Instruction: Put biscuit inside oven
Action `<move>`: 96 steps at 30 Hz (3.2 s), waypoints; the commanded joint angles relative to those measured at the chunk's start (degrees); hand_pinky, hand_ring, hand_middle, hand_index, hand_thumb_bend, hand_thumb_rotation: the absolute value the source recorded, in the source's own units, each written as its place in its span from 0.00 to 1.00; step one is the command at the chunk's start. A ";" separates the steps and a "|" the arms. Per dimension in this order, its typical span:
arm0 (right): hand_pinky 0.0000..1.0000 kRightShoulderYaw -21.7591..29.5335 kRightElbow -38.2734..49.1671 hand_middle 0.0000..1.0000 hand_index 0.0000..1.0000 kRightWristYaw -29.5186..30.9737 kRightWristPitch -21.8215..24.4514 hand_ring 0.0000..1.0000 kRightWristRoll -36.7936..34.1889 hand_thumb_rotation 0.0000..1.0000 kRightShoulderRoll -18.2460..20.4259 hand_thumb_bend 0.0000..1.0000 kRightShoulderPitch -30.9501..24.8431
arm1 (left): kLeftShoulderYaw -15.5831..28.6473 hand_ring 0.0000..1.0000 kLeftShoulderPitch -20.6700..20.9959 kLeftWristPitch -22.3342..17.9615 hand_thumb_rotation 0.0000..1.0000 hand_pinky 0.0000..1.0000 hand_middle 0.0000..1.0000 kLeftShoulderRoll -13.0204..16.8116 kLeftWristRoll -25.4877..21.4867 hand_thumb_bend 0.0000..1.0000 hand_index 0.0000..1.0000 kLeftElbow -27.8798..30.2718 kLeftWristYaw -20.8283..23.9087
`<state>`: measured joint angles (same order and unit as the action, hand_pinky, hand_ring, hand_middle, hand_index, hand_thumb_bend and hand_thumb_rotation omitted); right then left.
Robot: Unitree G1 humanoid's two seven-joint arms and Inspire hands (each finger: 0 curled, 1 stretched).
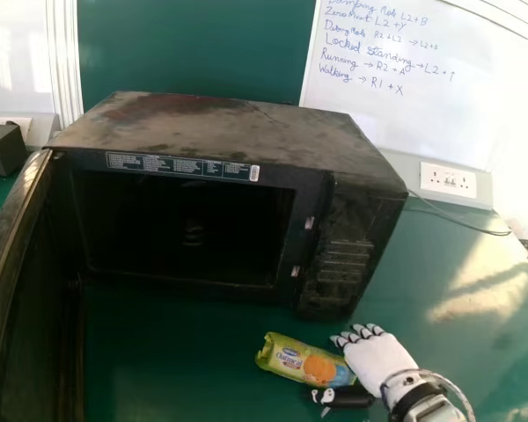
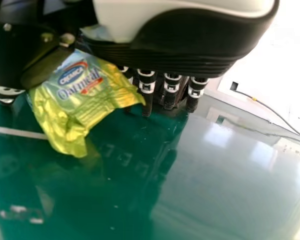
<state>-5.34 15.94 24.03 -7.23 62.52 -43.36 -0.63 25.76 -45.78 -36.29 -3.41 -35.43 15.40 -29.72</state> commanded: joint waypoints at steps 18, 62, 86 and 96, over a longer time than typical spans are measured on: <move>0.96 -6.85 -8.51 0.95 0.97 -19.20 -1.88 0.95 -2.54 0.92 7.40 0.93 2.44 | 0.81 0.77 0.04 -11.77 1.00 0.84 0.81 -0.29 10.10 0.79 0.78 -4.92 3.99; 0.34 -4.76 1.03 0.50 0.53 -19.73 -5.73 0.44 -13.27 0.00 6.79 0.47 0.49 | -6.00 0.78 -1.15 -7.49 0.95 0.83 0.82 -1.52 9.74 0.78 0.77 2.03 20.56; 0.33 -6.26 6.69 0.50 0.53 -16.85 -11.03 0.43 -15.04 0.00 12.88 0.47 5.27 | -5.55 0.75 -0.15 -7.59 0.98 0.80 0.80 -1.21 8.77 0.82 0.76 1.29 20.00; 0.34 -10.34 3.12 0.51 0.53 -16.47 -10.54 0.43 -12.42 0.00 17.30 0.47 11.05 | -6.37 0.75 -1.06 -6.97 0.97 0.80 0.79 -1.56 7.63 0.79 0.76 1.95 19.22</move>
<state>-15.16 19.34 7.08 -18.08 50.19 -26.72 8.95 19.74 -46.06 -43.83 -3.61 -27.53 17.17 -10.23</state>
